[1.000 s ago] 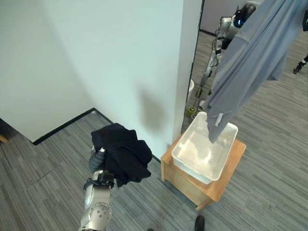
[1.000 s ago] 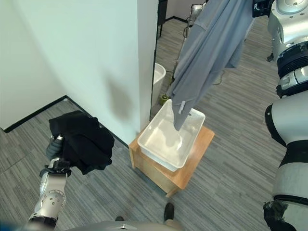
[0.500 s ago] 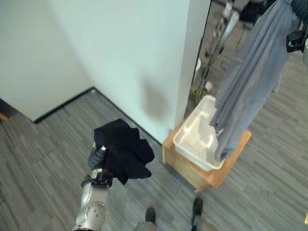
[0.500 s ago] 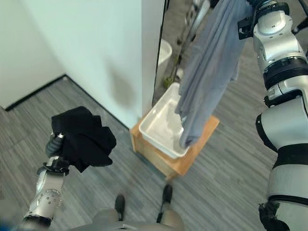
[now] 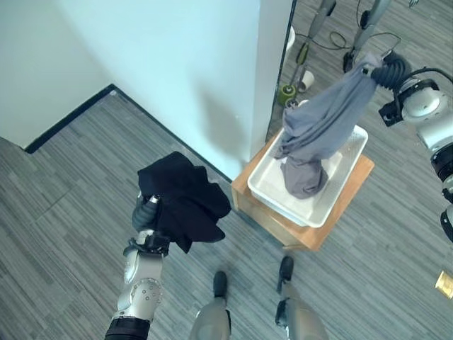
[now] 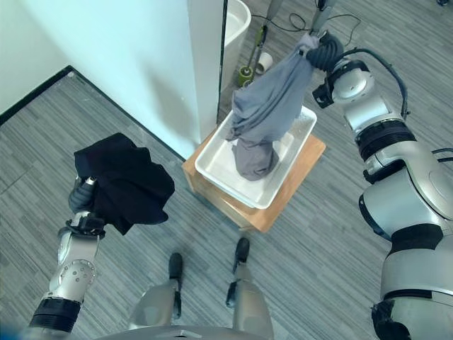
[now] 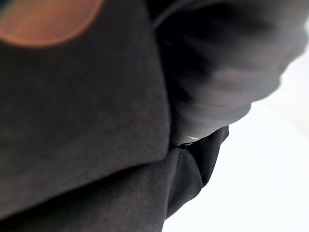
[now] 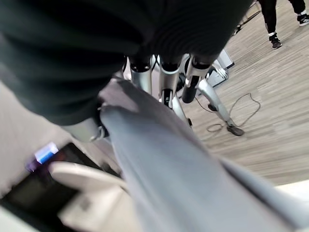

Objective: Pick up bed clothes into laundry basket.

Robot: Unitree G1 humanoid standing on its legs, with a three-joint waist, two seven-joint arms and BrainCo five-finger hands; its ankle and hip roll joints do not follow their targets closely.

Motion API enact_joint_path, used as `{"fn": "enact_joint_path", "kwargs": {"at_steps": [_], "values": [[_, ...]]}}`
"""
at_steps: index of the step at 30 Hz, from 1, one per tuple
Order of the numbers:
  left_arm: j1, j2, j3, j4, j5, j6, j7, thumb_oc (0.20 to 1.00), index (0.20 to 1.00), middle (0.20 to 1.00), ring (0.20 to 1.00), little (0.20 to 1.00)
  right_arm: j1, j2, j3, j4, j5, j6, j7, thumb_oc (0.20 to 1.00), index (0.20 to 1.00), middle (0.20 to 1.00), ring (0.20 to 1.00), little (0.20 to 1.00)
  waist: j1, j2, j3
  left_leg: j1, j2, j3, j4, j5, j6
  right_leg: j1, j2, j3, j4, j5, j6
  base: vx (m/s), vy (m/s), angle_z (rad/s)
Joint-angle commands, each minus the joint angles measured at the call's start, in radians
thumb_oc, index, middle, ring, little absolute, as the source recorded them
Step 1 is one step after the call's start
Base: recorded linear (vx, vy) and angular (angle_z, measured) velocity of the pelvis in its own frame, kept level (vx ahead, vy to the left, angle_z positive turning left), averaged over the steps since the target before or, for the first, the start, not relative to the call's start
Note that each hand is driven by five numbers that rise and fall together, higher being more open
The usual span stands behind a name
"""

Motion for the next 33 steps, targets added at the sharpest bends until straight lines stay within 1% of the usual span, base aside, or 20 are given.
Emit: {"fn": "enact_joint_path", "kwargs": {"at_steps": [1,2,4,5,8,9,14,16,19,20,21,22,24,25,26,28,29,30,32,33], "values": [[0.0,0.058,0.01,-0.149,0.019,-0.051,-0.054,0.2,0.2,0.2,0.2,0.2,-0.174,-0.056,0.131,0.059,-0.316,-0.01,-0.004,1.0,1.0,1.0,1.0,1.0,0.017,0.008,0.013,-0.057,0.02,-0.046,-0.055,0.112,-0.024,0.147,-0.023,-0.046,0.014,-0.133,0.055,0.0,0.0,0.0],[-0.006,0.058,0.01,-0.147,0.018,-0.052,-0.059,0.2,0.2,0.2,0.2,0.2,-0.17,-0.056,0.149,0.076,-0.398,-0.001,-0.007,1.0,1.0,1.0,1.0,1.0,0.02,0.009,0.014,-0.058,0.019,-0.047,-0.055,0.112,-0.024,0.146,-0.025,-0.048,0.014,-0.132,0.056,0.0,0.0,0.0],[-0.016,0.057,0.014,-0.139,0.014,-0.059,-0.065,0.2,0.2,0.2,0.2,0.2,-0.188,-0.081,0.208,0.01,-0.56,-0.005,-0.008,1.0,1.0,1.0,1.0,1.0,0.021,0.011,0.014,-0.06,0.018,-0.048,-0.055,0.111,-0.024,0.145,-0.026,-0.049,0.014,-0.134,0.057,0.0,0.0,0.0],[-0.032,0.05,0.027,-0.134,0.012,-0.074,-0.063,0.2,0.2,0.2,0.2,0.2,-0.179,-0.129,0.191,-0.081,-0.606,-0.023,-0.02,1.0,1.0,1.0,1.0,1.0,0.02,0.012,0.014,-0.062,0.016,-0.05,-0.055,0.111,-0.024,0.141,-0.027,-0.048,0.014,-0.133,0.059,0.0,0.0,0.0],[-0.046,0.041,0.027,-0.125,0.008,-0.09,-0.059,0.2,0.2,0.2,0.2,0.2,-0.18,-0.173,0.183,-0.124,-0.552,-0.039,0.004,1.0,1.0,1.0,1.0,1.0,0.018,0.009,0.013,-0.063,0.015,-0.052,-0.055,0.11,-0.023,0.143,-0.029,-0.052,0.014,-0.135,0.061,0.0,0.0,0.0],[-0.048,0.043,0.026,-0.117,0.006,-0.09,-0.062,0.2,0.2,0.2,0.2,0.2,-0.206,-0.203,0.236,-0.144,-0.528,-0.053,0.042,1.0,1.0,1.0,1.0,1.0,0.015,0.002,0.012,-0.062,0.016,-0.051,-0.055,0.109,-0.024,0.146,-0.03,-0.055,0.014,-0.135,0.062,0.0,0.0,0.0],[-0.045,0.055,0.017,-0.124,0.004,-0.087,-0.076,0.2,0.2,0.2,0.2,0.2,-0.26,-0.258,0.313,-0.178,-0.474,-0.069,0.065,1.0,1.0,1.0,1.0,1.0,0.01,-0.002,0.009,-0.054,0.016,-0.051,-0.055,0.107,-0.025,0.152,-0.032,-0.058,0.014,-0.136,0.065,0.0,0.0,0.0],[-0.053,0.065,0.017,-0.124,0.003,-0.089,-0.083,0.2,0.2,0.2,0.2,0.2,-0.273,-0.302,0.319,-0.244,-0.424,-0.08,0.076,1.0,1.0,1.0,1.0,1.0,0.002,-0.005,0.005,-0.048,0.017,-0.047,-0.055,0.105,-0.026,0.154,-0.033,-0.054,0.014,-0.135,0.066,0.0,0.0,0.0],[-0.059,0.069,0.017,-0.118,0.003,-0.091,-0.087,0.2,0.2,0.2,0.2,0.2,-0.283,-0.325,0.334,-0.249,-0.411,-0.082,0.079,1.0,1.0,1.0,1.0,1.0,0.001,-0.006,0.003,-0.044,0.018,-0.045,-0.055,0.104,-0.026,0.157,-0.034,-0.054,0.014,-0.135,0.067,0.0,-0.001,-0.03],[-0.062,0.075,0.017,-0.117,0.005,-0.089,-0.088,0.2,0.2,0.2,0.2,0.2,-0.289,-0.336,0.347,-0.262,-0.421,-0.084,0.08,1.0,1.0,1.0,1.0,1.0,-0.002,-0.007,0.0,-0.041,0.017,-0.043,-0.055,0.102,-0.026,0.159,-0.035,-0.053,0.014,-0.135,0.067,0.0,0.013,-0.04],[-0.069,0.093,0.019,-0.116,0.027,-0.09,-0.087,0.2,0.2,0.2,0.2,0.2,-0.287,-0.364,0.353,-0.352,-0.439,-0.092,0.085,1.0,1.0,1.0,1.0,1.0,-0.011,-0.004,-0.005,-0.033,0.018,-0.035,-0.055,0.099,-0.028,0.161,-0.036,-0.045,0.014,-0.134,0.069,0.0,0.0,0.0],[-0.069,0.094,0.018,-0.116,0.027,-0.09,-0.087,0.2,0.2,0.2,0.2,0.2,-0.285,-0.366,0.351,-0.355,-0.439,-0.091,0.086,1.0,1.0,1.0,1.0,1.0,-0.01,-0.004,-0.004,-0.033,0.018,-0.034,-0.055,0.099,-0.028,0.161,-0.036,-0.045,0.014,-0.134,0.069,0.0,0.0,0.0],[-0.08,0.152,0.009,-0.116,0.075,-0.081,-0.088,0.2,0.2,0.2,0.2,0.2,-0.255,-0.396,0.32,-0.454,-0.438,-0.1,0.09,1.0,1.0,1.0,1.0,1.0,-0.019,0.003,-0.012,-0.024,0.02,-0.028,-0.055,0.096,-0.028,0.164,-0.036,-0.039,0.014,-0.133,0.07,0.0,0.008,-0.04],[-0.08,0.152,0.009,-0.116,0.075,-0.081,-0.088,0.2,0.2,0.2,0.2,0.2,-0.253,-0.397,0.319,-0.455,-0.438,-0.099,0.09,1.0,1.0,1.0,1.0,1.0,-0.018,0.002,-0.012,-0.024,0.02,-0.028,-0.055,0.096,-0.028,0.164,-0.036,-0.039,0.014,-0.133,0.07,0.03,0.026,-0.14],[-0.097,0.244,0.0,-0.143,0.13,-0.072,-0.09,0.2,0.2,0.2,0.2,0.2,-0.158,-0.436,0.225,-0.537,-0.378,-0.104,0.083,1.0,1.0,1.0,1.0,1.0,-0.03,0.02,-0.021,-0.005,0.02,-0.023,-0.055,0.089,-0.027,0.179,-0.037,-0.037,0.014,-0.136,0.073,0.04,0.023,-0.22],[-0.165,0.381,-0.011,-0.176,0.145,-0.053,-0.11,0.2,0.2,0.2,0.2,0.2,0.173,-0.496,-0.067,-0.751,-0.269,-0.117,0.11,1.0,1.0,1.0,1.0,1.0,-0.068,0.05,-0.055,0.022,0.015,-0.018,-0.055,0.081,-0.023,0.204,-0.046,-0.041,0.014,-0.139,0.079,0.02,0.017,-0.05],[-0.169,0.39,-0.019,-0.175,0.144,-0.053,-0.111,0.2,0.2,0.2,0.2,0.2,0.209,-0.499,-0.103,-0.761,-0.273,-0.115,0.111,1.0,1.0,1.0,1.0,1.0,-0.062,0.041,-0.055,0.023,0.015,-0.019,-0.055,0.08,-0.023,0.206,-0.046,-0.042,0.014,-0.14,0.079,0.03,0.016,0.11],[-0.193,0.427,-0.026,-0.188,0.141,-0.051,-0.118,0.2,0.2,0.2,0.2,0.2,0.372,-0.509,-0.235,-0.813,-0.225,-0.126,0.123,1.0,1.0,1.0,1.0,1.0,-0.079,0.055,-0.065,0.036,0.013,-0.018,-0.055,0.074,-0.022,0.219,-0.05,-0.045,0.014,-0.144,0.082,0.04,0.009,0.04],[-0.217,0.467,-0.043,-0.196,0.139,-0.044,-0.131,0.2,0.2,0.2,0.2,0.2,0.555,-0.511,-0.379,-0.854,-0.181,-0.133,0.135,1.0,1.0,1.0,1.0,1.0,-0.103,0.073,-0.084,0.049,0.01,-0.016,-0.055,0.068,-0.021,0.233,-0.054,-0.045,0.014,-0.147,0.085,0.04,0.006,0.11],[-0.238,0.491,-0.061,-0.196,0.143,-0.043,-0.132,0.2,0.2,0.2,0.2,0.2,0.672,-0.516,-0.484,-0.875,-0.162,-0.135,0.138,1.0,1.0,1.0,1.0,1.0,-0.106,0.072,-0.09,0.055,0.008,-0.016,-0.055,0.066,-0.021,0.24,-0.057,-0.047,0.014,-0.15,0.086,0.04,0.007,0.08]]}}
